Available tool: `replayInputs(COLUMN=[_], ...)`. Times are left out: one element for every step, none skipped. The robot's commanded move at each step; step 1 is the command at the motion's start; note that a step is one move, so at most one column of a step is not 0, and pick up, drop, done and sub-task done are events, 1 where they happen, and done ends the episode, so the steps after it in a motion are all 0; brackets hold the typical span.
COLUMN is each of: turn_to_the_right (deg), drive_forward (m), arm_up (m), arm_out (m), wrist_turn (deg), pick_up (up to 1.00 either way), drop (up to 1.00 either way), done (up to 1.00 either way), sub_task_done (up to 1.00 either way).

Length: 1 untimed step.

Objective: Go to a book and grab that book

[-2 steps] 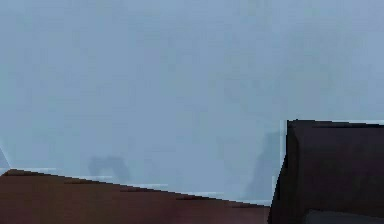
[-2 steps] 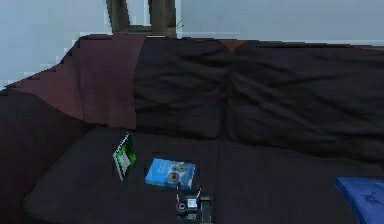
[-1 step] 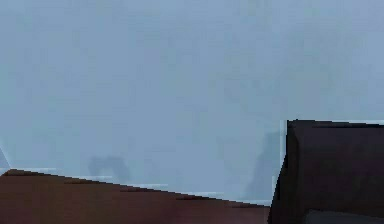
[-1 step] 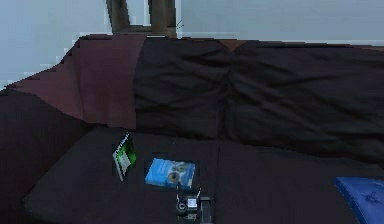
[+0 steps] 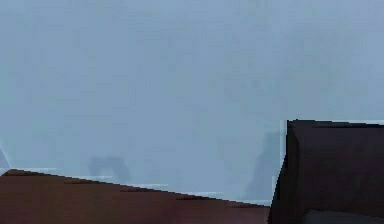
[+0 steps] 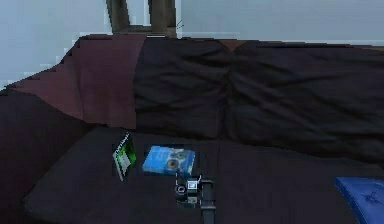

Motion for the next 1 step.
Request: replayInputs(turn_to_the_right=[0.0], drive_forward=[0.0], arm_up=[0.0], arm_out=[0.0], wrist_turn=[0.0], pick_up=[0.0], drop=[0.0], done=[1.0], sub_task_done=[0.0])
